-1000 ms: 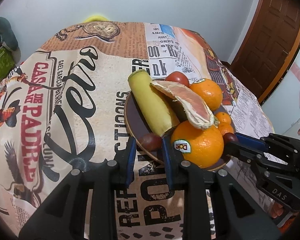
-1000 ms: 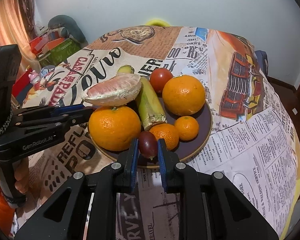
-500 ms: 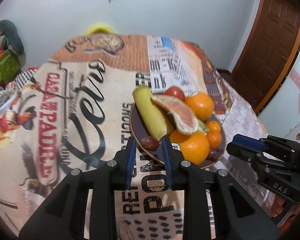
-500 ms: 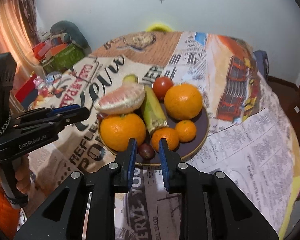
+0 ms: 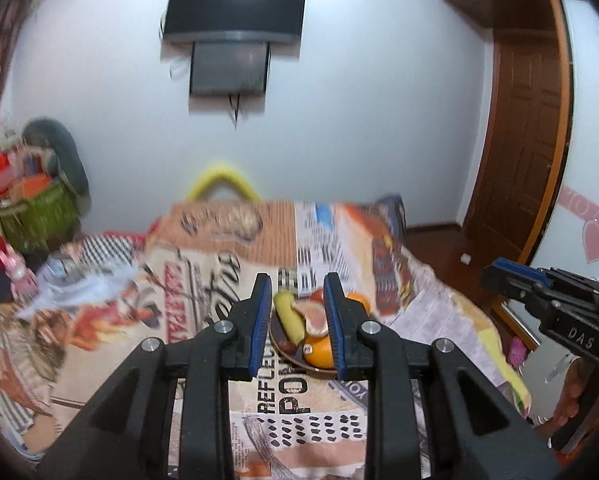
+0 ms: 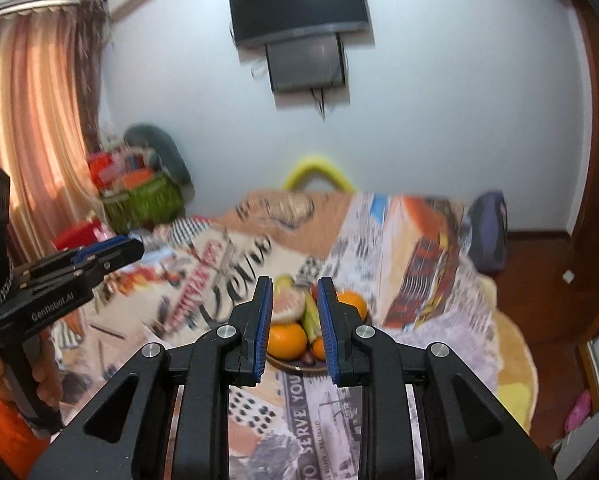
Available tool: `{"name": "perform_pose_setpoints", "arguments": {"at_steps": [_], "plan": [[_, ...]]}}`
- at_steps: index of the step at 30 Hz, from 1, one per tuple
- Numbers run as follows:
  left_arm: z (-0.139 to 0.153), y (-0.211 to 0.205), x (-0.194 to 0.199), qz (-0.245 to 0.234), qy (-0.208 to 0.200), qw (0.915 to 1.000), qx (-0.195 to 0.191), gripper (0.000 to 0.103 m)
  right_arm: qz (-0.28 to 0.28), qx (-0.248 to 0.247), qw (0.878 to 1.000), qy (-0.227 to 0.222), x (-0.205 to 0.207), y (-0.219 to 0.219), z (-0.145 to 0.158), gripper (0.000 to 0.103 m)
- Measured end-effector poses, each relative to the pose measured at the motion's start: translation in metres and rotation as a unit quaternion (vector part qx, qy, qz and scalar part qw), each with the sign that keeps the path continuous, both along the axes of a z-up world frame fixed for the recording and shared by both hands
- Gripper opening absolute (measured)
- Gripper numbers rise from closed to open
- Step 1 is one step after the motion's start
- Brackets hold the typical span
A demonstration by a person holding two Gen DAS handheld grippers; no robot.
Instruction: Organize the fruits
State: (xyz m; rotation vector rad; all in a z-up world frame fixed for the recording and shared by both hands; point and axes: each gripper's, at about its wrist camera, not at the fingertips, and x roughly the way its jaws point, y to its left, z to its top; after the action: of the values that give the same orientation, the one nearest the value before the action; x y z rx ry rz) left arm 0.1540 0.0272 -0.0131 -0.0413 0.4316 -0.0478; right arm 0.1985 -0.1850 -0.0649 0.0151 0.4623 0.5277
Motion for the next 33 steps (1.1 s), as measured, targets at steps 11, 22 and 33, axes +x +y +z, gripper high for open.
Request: {"name": "perform_pose_setpoints", "arguments": {"at_steps": [11,22,33], "plan": [[0.049,-0.027,-0.095,0.002,-0.106,0.994,0.028,0.062,-0.027,0.038,0.993,-0.111,-0.084,-0.015,0.045,0.059],[0.053,-0.033,-0.12,0.002,-0.127,0.9915,0.031,0.088,-0.053,0.039,0.987,-0.146,-0.102,-0.014,0.046,0.094],[0.047,-0.031,-0.124,0.002,-0.121,0.9923,0.024,0.094,-0.069,0.027,0.985,-0.153,-0.116,-0.016,0.04,0.102]]}}
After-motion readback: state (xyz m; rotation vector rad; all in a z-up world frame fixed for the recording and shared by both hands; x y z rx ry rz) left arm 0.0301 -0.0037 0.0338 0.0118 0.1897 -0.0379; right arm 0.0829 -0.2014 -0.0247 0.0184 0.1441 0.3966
